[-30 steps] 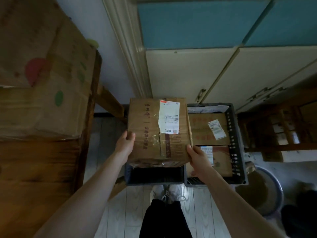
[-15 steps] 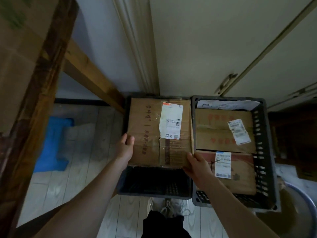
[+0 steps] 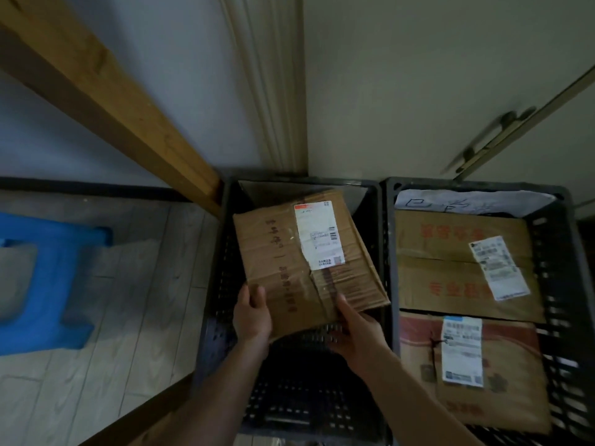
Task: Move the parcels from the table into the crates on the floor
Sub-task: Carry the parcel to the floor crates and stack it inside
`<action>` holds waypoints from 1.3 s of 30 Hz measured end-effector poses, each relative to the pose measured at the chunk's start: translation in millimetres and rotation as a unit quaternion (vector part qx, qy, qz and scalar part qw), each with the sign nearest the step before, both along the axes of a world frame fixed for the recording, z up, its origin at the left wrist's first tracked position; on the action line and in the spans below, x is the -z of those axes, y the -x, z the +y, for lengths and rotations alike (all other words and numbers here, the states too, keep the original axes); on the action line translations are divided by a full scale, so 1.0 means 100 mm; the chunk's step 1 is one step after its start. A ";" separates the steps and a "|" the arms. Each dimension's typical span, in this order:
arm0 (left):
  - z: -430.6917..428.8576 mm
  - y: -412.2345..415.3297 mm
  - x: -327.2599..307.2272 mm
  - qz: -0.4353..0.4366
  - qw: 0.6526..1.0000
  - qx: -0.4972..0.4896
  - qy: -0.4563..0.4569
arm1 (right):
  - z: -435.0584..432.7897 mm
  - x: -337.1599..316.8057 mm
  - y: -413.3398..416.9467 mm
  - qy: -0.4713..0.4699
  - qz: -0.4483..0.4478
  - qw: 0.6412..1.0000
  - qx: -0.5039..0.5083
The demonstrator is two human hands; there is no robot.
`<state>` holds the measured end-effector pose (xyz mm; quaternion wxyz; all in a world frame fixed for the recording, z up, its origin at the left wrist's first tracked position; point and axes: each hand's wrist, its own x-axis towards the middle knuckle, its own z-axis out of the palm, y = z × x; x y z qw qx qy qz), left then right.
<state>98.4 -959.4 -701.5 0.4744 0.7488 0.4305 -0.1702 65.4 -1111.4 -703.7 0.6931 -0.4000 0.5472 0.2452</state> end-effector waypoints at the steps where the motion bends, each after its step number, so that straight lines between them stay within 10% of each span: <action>1: -0.01 0.01 0.07 -0.005 1.000 -0.015 0.006 | 0.04 0.06 -0.04 0.015 -0.010 1.000 -0.006; 14: 0.30 -0.16 0.64 -0.014 0.987 -0.083 0.134 | 0.12 0.73 -0.33 0.188 -0.047 0.978 -0.075; 26: 0.60 -0.67 0.50 -0.006 0.991 0.130 -0.039 | 0.10 0.47 -0.08 0.177 -0.096 0.978 -0.060; 39: 0.46 -0.43 -0.32 -0.022 0.999 -0.032 -0.027 | -0.06 -0.35 -0.18 0.228 -0.124 0.956 -0.134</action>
